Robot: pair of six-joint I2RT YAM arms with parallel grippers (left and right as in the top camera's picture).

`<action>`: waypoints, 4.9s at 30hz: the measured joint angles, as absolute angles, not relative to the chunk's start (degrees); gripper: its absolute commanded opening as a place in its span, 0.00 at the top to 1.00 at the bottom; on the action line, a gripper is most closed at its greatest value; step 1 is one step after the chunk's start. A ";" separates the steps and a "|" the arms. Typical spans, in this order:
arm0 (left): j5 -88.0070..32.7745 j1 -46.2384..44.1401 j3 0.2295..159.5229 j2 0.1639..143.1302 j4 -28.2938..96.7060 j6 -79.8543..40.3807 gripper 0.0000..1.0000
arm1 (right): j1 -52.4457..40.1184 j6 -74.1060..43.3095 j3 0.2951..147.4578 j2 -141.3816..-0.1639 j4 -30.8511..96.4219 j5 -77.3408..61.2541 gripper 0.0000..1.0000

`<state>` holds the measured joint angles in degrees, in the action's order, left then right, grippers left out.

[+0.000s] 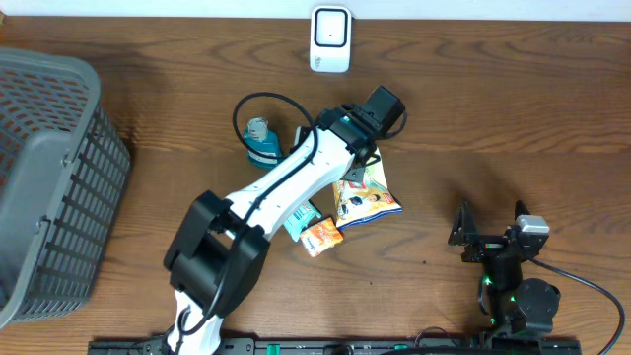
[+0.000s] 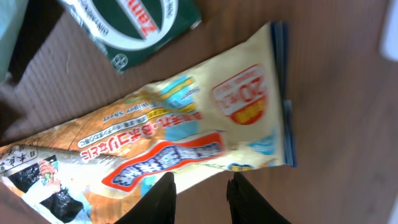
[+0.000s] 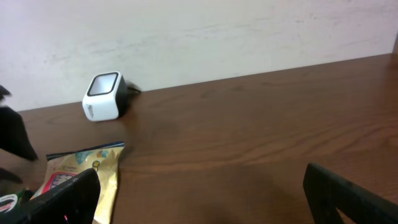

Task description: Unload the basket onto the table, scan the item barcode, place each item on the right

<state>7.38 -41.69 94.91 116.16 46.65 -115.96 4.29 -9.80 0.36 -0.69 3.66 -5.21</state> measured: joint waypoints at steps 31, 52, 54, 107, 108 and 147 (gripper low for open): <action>-8.86 -40.69 95.29 124.09 38.24 -111.59 0.02 | 4.27 -9.78 0.36 -0.69 3.68 -5.21 0.01; 2.26 -39.48 99.92 93.54 11.70 -28.53 0.02 | 4.27 -9.80 0.36 -0.69 3.66 -5.21 0.01; 5.80 -39.51 100.01 89.58 11.75 -20.40 0.02 | 4.27 -9.78 0.36 -0.69 3.66 -5.21 0.01; 28.80 -14.02 80.20 27.31 17.43 -3.62 0.02 | 4.27 -54.50 0.36 -0.71 0.62 -29.67 0.01; 28.82 -14.02 79.20 25.50 17.10 -4.38 0.02 | 4.27 -55.64 0.36 -0.71 -0.45 -31.18 0.01; 28.86 -4.89 49.08 0.54 2.79 -7.53 0.02 | -23.35 -23.31 48.90 -58.17 46.44 -22.09 0.01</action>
<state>28.86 -4.89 49.08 0.54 2.79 -7.53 -23.35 -23.31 48.90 -58.17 46.44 -22.09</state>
